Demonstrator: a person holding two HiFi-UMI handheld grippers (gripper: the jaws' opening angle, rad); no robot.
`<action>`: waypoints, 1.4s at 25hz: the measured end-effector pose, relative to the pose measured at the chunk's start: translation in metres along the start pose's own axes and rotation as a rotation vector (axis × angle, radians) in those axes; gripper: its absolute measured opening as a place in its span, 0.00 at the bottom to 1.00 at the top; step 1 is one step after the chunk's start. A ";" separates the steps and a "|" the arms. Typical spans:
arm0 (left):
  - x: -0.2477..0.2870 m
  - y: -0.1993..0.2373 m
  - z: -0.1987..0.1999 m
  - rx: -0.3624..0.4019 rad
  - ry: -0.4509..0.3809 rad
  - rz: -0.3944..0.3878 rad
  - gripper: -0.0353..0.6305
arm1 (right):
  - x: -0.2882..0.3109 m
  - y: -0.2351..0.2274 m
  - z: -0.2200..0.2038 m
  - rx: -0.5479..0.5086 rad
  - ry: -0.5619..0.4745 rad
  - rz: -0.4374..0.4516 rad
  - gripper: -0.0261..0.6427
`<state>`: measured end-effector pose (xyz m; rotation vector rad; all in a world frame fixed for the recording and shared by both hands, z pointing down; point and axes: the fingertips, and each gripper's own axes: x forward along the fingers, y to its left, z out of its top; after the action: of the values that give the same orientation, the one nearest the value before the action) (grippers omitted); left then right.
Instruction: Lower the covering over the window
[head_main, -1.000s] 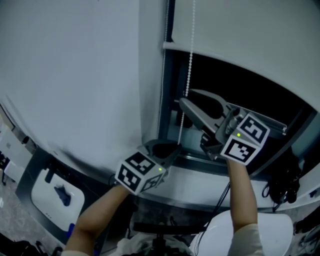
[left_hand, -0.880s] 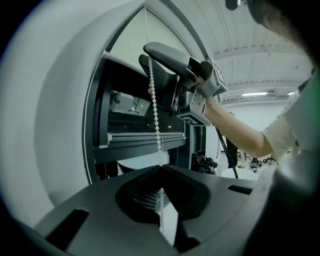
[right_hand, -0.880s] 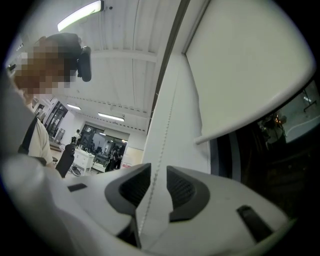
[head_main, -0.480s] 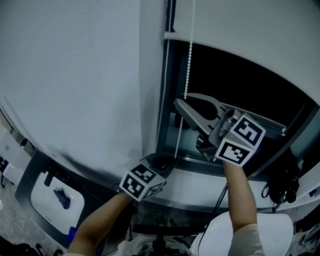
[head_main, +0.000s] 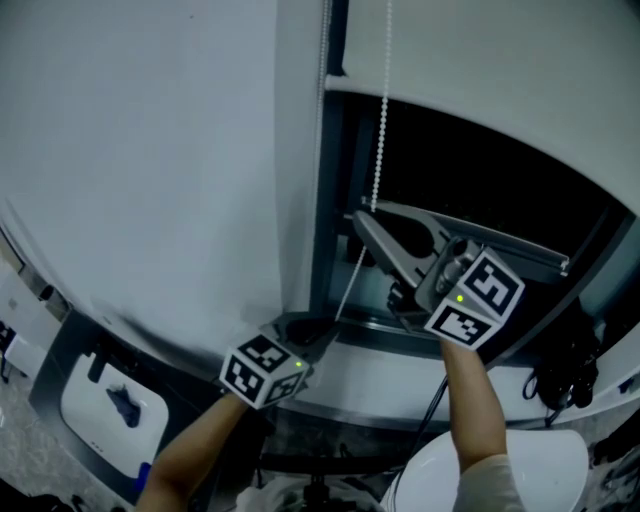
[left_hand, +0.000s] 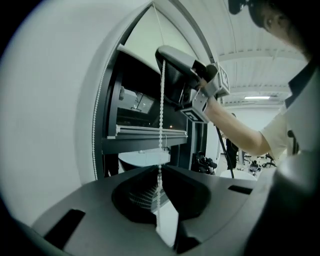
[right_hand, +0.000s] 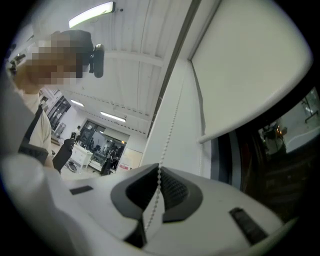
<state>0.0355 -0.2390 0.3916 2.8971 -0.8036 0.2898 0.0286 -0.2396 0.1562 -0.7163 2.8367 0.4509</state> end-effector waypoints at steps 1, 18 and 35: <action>-0.007 0.000 0.009 -0.012 -0.042 -0.003 0.08 | -0.003 0.000 0.000 -0.010 -0.003 -0.006 0.06; -0.053 -0.005 0.192 0.038 -0.454 -0.037 0.17 | -0.018 0.030 -0.078 0.110 0.067 0.022 0.06; -0.049 -0.009 0.224 0.097 -0.454 -0.043 0.17 | -0.045 0.058 -0.173 0.218 0.207 0.001 0.06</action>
<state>0.0333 -0.2446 0.1620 3.1103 -0.7990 -0.3573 0.0221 -0.2287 0.3437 -0.7568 3.0126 0.0664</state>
